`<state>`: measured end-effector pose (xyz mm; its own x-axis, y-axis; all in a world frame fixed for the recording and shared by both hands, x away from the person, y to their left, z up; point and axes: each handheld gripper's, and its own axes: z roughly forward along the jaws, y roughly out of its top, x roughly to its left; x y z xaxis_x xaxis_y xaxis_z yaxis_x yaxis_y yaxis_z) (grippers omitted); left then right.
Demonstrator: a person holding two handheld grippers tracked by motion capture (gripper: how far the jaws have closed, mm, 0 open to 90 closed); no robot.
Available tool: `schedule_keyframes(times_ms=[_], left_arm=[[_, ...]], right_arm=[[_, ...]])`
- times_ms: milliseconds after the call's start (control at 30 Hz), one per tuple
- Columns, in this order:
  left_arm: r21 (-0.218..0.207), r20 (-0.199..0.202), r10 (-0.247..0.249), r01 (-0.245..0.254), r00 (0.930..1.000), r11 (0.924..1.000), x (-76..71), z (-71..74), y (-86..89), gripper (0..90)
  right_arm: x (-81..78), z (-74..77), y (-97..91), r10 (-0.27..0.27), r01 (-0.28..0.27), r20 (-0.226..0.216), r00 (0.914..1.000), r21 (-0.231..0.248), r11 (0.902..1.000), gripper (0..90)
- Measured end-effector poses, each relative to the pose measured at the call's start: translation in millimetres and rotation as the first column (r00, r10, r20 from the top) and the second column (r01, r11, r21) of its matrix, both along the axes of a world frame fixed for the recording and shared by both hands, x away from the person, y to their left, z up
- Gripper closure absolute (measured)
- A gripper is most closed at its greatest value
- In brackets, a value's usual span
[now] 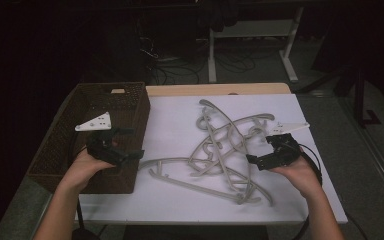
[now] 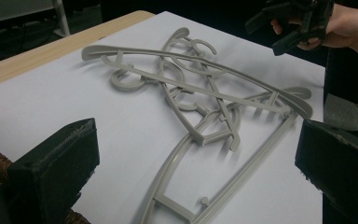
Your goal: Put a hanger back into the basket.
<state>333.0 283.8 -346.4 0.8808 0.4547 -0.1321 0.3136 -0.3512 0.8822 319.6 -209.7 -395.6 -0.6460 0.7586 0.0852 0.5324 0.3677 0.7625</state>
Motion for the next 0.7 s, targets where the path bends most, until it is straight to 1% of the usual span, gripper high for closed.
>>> schedule_keyframes(times_ms=[33,67,133,233,400,433,467,500,567,600,700], left_arm=[[0.000,0.000,0.000,0.000,1.0000,1.0000,0.0,0.0,0.0,0.0],[-0.001,-0.004,0.003,-0.003,1.0000,1.0000,0.5,-0.3,-0.4,0.0],[-0.001,-0.005,0.003,-0.003,1.0000,1.0000,1.1,-0.5,-0.6,0.0],[0.006,-0.006,0.004,-0.004,1.0000,1.0000,2.7,-2.0,-2.4,0.0],[0.004,0.005,0.017,-0.017,0.9998,0.9998,0.4,-1.1,-1.4,0.0],[0.004,0.006,0.016,-0.016,0.9999,0.9999,0.0,-0.7,-1.1,0.0],[0.004,0.006,0.016,-0.016,0.9999,0.9999,0.0,-0.7,-1.1,0.0],[0.003,0.007,0.015,-0.015,0.9999,0.9999,-0.6,-0.2,-0.7,0.0],[0.003,0.008,0.015,-0.015,0.9999,0.9999,-0.7,-0.3,-0.6,0.0],[0.003,0.010,0.016,-0.016,0.9998,0.9999,-1.0,-0.2,-0.8,0.0],[0.003,0.006,0.015,-0.015,0.9999,0.9999,-0.6,-0.3,-0.7,0.0]], right_arm=[[0.0,0.0,0.0,0.000,0.000,0.000,1.0000,0.000,1.0000,0.0],[0.9,-0.7,1.6,-0.011,0.011,-0.013,0.9999,-0.008,0.9999,0.0],[1.4,-1.0,2.3,-0.021,0.021,-0.016,0.9996,-0.011,0.9997,0.1],[6.6,-5.2,5.7,-0.055,0.052,-0.053,0.9971,-0.044,0.9977,4.3],[13.3,-13.1,11.8,-0.084,0.078,-0.110,0.9903,-0.053,0.9955,13.5],[15.9,-15.4,14.9,-0.084,0.076,-0.125,0.9887,-0.062,0.9951,14.1],[15.9,-15.4,14.9,-0.084,0.076,-0.125,0.9887,-0.062,0.9951,14.1],[21.0,-20.2,24.3,-0.080,0.066,-0.152,0.9851,-0.093,0.9935,17.4],[24.0,-23.7,31.0,-0.077,0.058,-0.171,0.9822,-0.117,0.9915,21.3],[26.4,-26.2,33.7,-0.085,0.062,-0.179,0.9802,-0.130,0.9896,23.9],[33.9,-34.7,37.4,-0.103,0.070,-0.224,0.9692,-0.147,0.9866,35.4]])
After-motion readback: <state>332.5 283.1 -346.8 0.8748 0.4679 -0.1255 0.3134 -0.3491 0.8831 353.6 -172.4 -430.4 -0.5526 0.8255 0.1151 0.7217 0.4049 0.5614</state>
